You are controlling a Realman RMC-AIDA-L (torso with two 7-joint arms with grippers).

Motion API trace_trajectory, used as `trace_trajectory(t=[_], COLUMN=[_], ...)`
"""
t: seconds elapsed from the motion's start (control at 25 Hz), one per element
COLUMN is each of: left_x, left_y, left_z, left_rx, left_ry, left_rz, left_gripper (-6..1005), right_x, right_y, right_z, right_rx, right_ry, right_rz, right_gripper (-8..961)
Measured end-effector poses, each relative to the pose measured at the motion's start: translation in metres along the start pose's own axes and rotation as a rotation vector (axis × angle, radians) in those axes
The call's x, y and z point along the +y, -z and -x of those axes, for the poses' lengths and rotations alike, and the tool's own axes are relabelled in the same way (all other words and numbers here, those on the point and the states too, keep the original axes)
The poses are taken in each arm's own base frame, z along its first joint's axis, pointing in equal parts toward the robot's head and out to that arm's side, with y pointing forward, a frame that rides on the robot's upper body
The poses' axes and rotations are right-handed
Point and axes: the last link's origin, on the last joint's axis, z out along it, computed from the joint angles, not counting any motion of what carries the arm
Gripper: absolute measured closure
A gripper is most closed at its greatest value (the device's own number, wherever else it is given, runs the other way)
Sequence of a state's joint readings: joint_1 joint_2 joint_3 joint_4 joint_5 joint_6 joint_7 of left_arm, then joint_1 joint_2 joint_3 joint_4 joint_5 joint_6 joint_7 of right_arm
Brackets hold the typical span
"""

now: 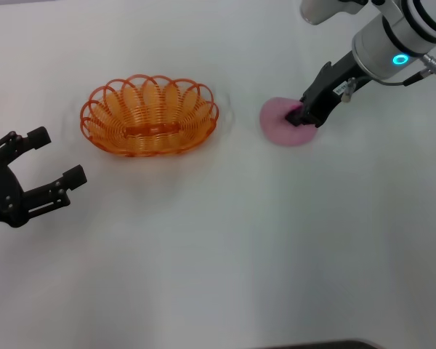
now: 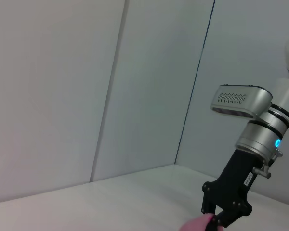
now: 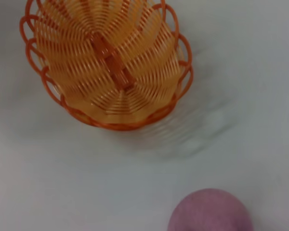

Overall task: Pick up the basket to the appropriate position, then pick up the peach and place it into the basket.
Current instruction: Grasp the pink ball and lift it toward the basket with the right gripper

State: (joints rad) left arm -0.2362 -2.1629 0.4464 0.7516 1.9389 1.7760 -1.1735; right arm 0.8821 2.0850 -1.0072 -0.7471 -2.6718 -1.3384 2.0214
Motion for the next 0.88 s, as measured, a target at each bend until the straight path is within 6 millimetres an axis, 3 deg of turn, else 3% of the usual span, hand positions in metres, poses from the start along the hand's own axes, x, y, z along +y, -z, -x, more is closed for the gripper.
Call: trace_trajectory(t=[0.24,0.72,0.88], left_x=[0.0,0.001,0.001], left_y=[0.0,0.002,0.002], left_z=[0.0,0.002,0.003], left_rx=[-0.001,-0.004,-0.005], left_ry=[0.001,0.007,0.008], left_rz=[-0.001,-0.005,-0.005], left_gripper=[60,61,61], right_x=[0.001,0.011,0.014], right_y=[0.011,0.067,0.077], right_z=[0.009,0.041,0.047], right_rx=[-0.037,-0.124,-0.143], right_ry=[0.015,0.096,0.112], right_rz=[0.007,-0.002,0.0], right_gripper=[902,903,903])
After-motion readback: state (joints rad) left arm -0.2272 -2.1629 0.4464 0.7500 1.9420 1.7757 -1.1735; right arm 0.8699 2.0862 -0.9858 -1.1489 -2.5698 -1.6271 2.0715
